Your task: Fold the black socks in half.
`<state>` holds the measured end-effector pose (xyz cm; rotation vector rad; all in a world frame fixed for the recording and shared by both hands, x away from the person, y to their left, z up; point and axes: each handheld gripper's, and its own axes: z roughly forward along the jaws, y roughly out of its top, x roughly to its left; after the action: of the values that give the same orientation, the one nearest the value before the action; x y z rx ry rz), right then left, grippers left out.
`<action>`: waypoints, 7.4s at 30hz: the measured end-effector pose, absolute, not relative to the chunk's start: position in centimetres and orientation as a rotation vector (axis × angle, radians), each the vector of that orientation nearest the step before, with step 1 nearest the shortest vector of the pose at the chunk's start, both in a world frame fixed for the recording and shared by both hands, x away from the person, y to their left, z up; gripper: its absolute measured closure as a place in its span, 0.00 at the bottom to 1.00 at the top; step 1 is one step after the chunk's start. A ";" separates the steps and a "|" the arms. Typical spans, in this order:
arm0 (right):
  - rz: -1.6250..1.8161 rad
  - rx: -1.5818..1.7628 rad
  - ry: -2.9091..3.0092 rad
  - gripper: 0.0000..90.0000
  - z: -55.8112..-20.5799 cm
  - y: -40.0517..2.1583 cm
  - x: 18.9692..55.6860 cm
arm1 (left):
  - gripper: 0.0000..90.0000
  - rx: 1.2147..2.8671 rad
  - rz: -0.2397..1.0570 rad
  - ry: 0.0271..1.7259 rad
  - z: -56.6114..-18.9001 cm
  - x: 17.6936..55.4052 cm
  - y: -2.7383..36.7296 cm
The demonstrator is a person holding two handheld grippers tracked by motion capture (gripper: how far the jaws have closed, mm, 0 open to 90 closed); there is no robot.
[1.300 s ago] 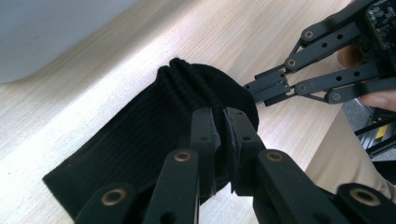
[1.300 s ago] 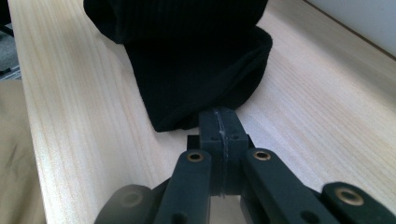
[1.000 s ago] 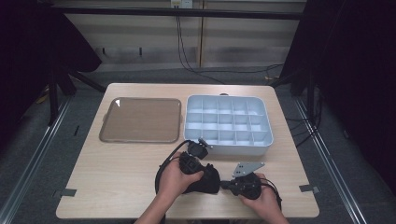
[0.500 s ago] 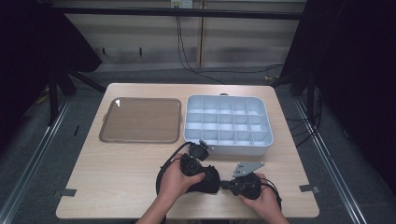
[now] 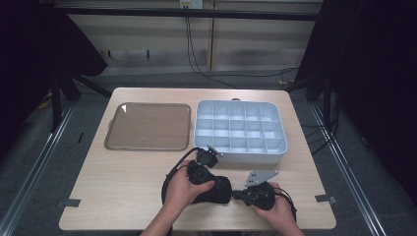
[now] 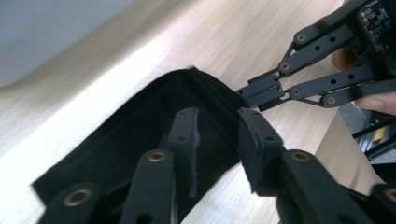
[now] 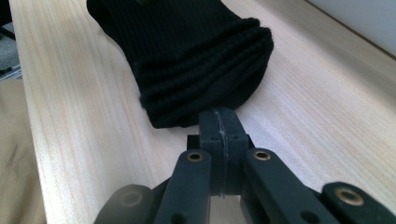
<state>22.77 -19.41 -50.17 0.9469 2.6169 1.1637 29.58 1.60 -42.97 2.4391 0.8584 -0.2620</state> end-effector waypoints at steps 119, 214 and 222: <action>1.169 0.932 2.615 1.00 -50.2 -19.3 22.8 | 0.97 2.375 -0.272 1.086 -45.4 29.7 9.4; 1.191 0.933 2.624 1.00 -50.3 -18.6 23.0 | 0.97 2.377 -0.372 0.967 -42.7 29.9 4.5; 1.200 0.919 2.622 1.00 -50.3 -18.4 23.1 | 0.97 2.370 -0.378 0.959 -43.0 29.8 3.7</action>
<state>23.07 -18.43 -50.35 0.9195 2.6224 1.1998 29.79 3.73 -43.00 2.3699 0.9586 -0.3776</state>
